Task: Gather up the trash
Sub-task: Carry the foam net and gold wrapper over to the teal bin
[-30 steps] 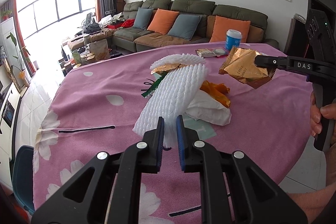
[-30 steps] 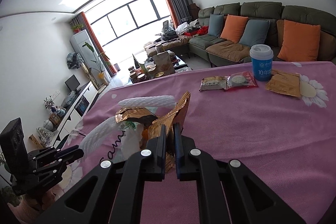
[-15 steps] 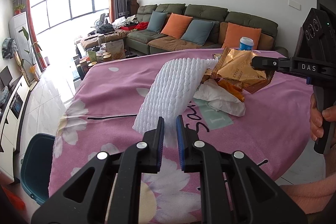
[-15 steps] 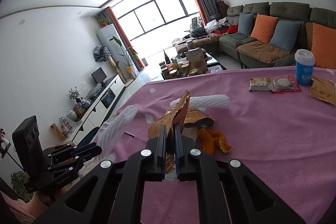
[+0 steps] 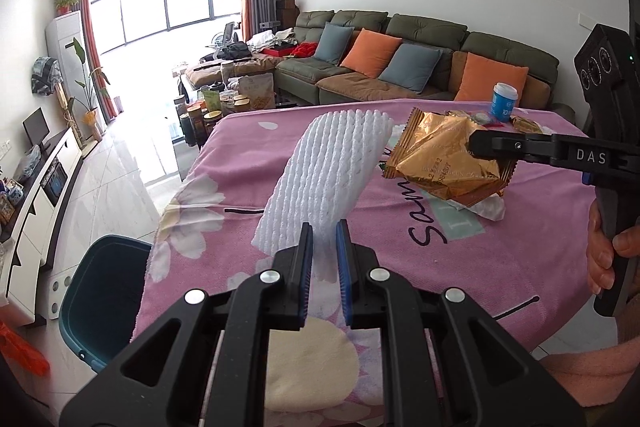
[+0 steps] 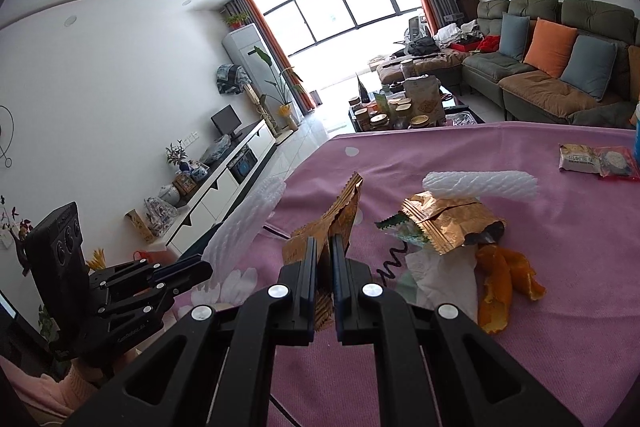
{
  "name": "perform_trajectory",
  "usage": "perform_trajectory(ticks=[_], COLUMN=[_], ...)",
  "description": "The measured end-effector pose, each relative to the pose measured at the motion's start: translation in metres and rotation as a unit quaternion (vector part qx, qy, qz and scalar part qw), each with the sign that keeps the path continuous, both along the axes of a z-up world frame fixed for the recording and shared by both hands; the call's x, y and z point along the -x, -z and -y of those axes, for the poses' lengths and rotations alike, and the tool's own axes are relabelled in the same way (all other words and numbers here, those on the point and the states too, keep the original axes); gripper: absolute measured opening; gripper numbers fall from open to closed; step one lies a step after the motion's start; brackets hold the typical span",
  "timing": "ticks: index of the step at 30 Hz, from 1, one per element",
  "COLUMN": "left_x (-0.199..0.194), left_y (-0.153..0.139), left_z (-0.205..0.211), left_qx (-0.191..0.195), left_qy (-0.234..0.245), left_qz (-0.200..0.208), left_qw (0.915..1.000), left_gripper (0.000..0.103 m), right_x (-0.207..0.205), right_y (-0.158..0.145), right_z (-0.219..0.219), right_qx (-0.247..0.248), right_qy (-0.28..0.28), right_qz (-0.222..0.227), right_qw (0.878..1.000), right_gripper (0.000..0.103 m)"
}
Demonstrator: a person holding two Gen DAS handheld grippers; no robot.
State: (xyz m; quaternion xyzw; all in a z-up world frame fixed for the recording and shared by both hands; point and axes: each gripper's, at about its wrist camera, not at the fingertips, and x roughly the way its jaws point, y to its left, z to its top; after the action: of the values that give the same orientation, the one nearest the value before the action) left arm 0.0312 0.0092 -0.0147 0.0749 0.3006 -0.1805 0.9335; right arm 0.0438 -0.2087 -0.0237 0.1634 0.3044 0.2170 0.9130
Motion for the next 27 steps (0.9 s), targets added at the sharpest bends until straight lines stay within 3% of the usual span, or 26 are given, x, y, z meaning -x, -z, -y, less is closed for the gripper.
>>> perform_trajectory(ticks=[27], left_x=[-0.016], left_y=[0.001], left_z=[-0.063], left_qx=[-0.002], left_qy=[-0.088], left_qz=[0.0], left_qw=[0.9961], left_gripper=[0.012], right_x=[-0.046], right_y=[0.007], right_z=[-0.099], right_qx=[-0.013], right_qy=[-0.111], right_qz=[-0.024], right_qw=[0.993], right_gripper=[0.006])
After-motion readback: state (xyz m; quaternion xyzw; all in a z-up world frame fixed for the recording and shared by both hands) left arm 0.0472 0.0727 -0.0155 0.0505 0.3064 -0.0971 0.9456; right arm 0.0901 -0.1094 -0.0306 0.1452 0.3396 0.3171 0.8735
